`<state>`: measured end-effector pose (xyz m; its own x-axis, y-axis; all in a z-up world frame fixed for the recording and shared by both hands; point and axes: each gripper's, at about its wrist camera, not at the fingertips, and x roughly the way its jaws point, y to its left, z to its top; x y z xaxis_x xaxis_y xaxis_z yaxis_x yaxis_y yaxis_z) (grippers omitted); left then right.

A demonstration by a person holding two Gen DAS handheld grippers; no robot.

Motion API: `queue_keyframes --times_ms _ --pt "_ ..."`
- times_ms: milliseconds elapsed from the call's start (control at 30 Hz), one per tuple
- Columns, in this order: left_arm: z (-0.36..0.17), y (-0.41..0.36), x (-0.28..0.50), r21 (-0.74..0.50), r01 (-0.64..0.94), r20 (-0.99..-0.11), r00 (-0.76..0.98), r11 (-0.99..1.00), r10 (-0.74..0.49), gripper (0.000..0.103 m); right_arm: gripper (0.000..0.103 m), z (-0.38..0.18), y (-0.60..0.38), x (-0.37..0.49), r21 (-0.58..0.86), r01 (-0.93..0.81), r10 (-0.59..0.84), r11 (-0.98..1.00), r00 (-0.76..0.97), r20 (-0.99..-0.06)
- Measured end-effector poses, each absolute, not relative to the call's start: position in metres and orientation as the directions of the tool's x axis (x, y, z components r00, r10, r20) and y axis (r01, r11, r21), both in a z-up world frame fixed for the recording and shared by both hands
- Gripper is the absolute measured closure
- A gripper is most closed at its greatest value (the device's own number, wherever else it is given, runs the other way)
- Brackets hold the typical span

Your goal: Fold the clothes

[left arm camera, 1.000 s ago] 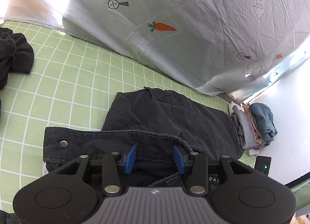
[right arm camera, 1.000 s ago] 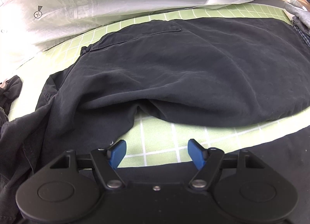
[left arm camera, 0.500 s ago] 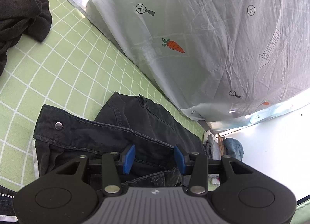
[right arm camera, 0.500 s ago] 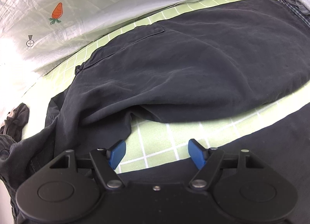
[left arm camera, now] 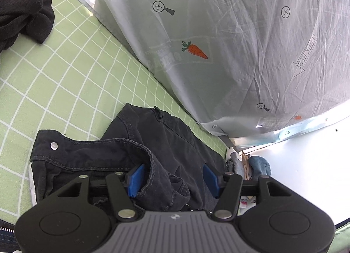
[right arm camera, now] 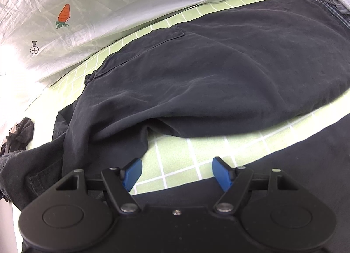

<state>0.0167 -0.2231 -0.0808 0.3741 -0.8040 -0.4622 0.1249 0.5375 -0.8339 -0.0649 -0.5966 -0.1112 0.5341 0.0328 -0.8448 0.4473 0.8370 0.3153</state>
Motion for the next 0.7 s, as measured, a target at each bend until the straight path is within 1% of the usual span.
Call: queue_keyframes --times_ms 33,67,100,200,267,300,367,433,467,567,633,700 --pt "-0.080 -0.225 0.016 -0.827 0.129 -0.470 0.376 0.548 -0.798 0.056 0.030 -0.111 -0.596 -0.065 0.313 0.446 0.032 0.838 0.533 -0.846" --pt "-0.080 -0.226 0.016 -0.821 0.126 -0.479 0.377 0.557 -0.793 0.080 0.030 -0.111 -0.596 -0.064 0.309 0.445 0.030 0.841 0.531 -0.847" --pt "-0.081 -0.225 0.016 -0.818 0.116 -0.486 0.384 0.563 -0.785 0.099 0.030 -0.111 -0.595 -0.064 0.304 0.443 0.028 0.843 0.530 -0.848" --pt "-0.075 -0.214 0.011 -0.797 0.091 -0.494 0.468 0.596 -0.733 0.099 0.030 -0.111 -0.593 -0.064 0.297 0.438 0.025 0.849 0.528 -0.849" --pt "-0.061 -0.199 0.010 -0.740 0.060 -0.532 0.556 0.670 -0.638 0.099 0.030 -0.111 -0.594 -0.065 0.300 0.438 0.027 0.847 0.528 -0.849" --pt "-0.054 -0.192 0.011 -0.704 0.034 -0.551 0.603 0.709 -0.577 0.099 0.030 -0.111 -0.595 -0.065 0.302 0.439 0.028 0.846 0.529 -0.848" --pt "-0.041 -0.174 0.019 -0.579 -0.054 -0.611 0.689 0.813 -0.389 0.100 0.031 -0.112 -0.595 -0.066 0.306 0.441 0.030 0.844 0.531 -0.847" --pt "-0.031 -0.158 0.031 -0.439 -0.151 -0.650 0.734 0.886 -0.197 0.100 0.031 -0.112 -0.595 -0.066 0.306 0.441 0.029 0.844 0.531 -0.847" --pt "-0.031 -0.152 0.037 -0.399 -0.188 -0.668 0.730 0.897 -0.144 0.100 0.031 -0.112 -0.594 -0.066 0.305 0.440 0.029 0.845 0.531 -0.847" --pt "-0.047 -0.131 0.055 -0.349 -0.299 -0.717 0.696 0.888 -0.047 0.099 0.031 -0.112 -0.593 -0.065 0.300 0.437 0.026 0.848 0.531 -0.847" --pt "-0.057 -0.127 0.061 -0.301 -0.347 -0.770 0.638 0.888 -0.012 0.096 0.031 -0.112 -0.593 -0.066 0.300 0.437 0.026 0.848 0.531 -0.847" --pt "-0.063 -0.126 0.056 -0.297 -0.373 -0.781 0.625 0.879 0.001 0.095 0.031 -0.112 -0.592 -0.067 0.299 0.438 0.025 0.848 0.531 -0.847"
